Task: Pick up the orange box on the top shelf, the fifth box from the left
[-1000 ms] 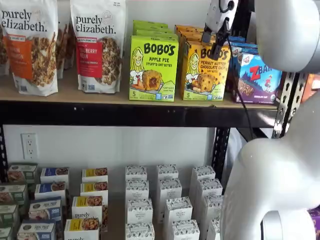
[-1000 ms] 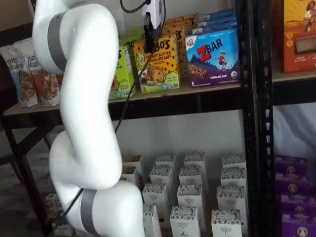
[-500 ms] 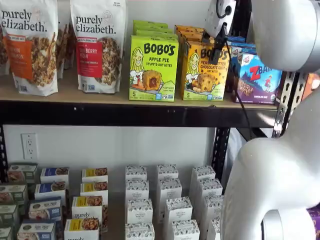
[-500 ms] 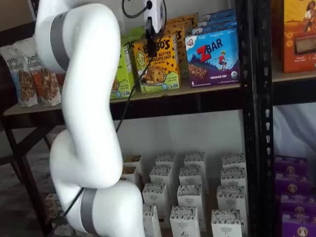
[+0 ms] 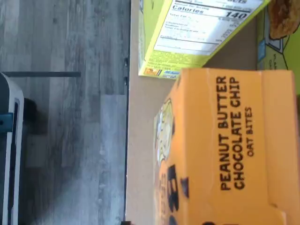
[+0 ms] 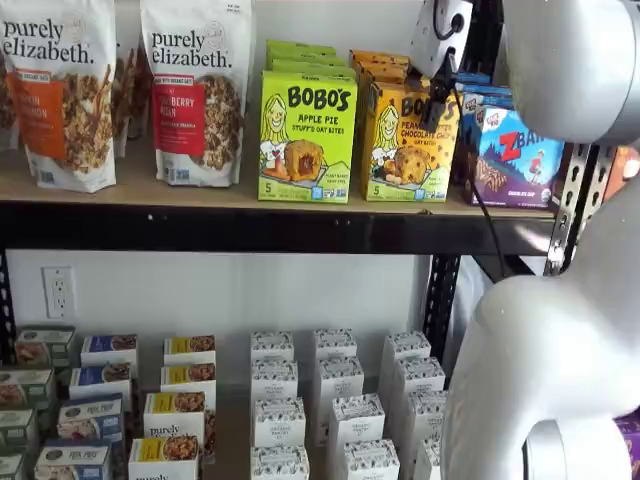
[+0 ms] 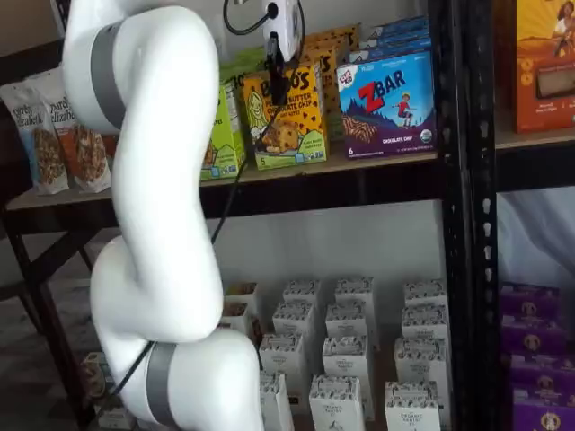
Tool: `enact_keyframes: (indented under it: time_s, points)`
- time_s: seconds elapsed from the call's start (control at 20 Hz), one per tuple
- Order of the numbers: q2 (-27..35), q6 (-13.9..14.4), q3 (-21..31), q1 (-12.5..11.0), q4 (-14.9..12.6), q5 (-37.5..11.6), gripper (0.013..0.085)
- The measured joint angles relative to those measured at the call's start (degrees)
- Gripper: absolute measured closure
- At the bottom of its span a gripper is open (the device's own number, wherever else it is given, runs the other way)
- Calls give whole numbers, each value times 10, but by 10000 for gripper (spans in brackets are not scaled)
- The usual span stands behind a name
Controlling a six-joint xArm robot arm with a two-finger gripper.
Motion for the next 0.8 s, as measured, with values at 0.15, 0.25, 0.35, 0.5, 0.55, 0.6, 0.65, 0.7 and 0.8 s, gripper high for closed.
enact_keyframes:
  time_s: [0.15, 0.25, 0.35, 0.5, 0.55, 0.6, 0.65, 0.7, 0.8]
  points:
    - [-1, -2, 0, -2, -3, 4, 130]
    - [0, -2, -3, -1, -8, 8, 130]
    - [2, -2, -7, 0, -14, 15, 130]
    - [3, -2, -10, 1, -20, 22, 130]
    - [3, -2, -9, 1, -22, 22, 130]
    - [2, -2, -7, 1, -23, 21, 130]
    - [0, -2, -6, 1, -24, 20, 130]
    - [-2, -2, -2, 1, -23, 17, 130]
    - [-5, -3, 2, 0, -22, 12, 130]
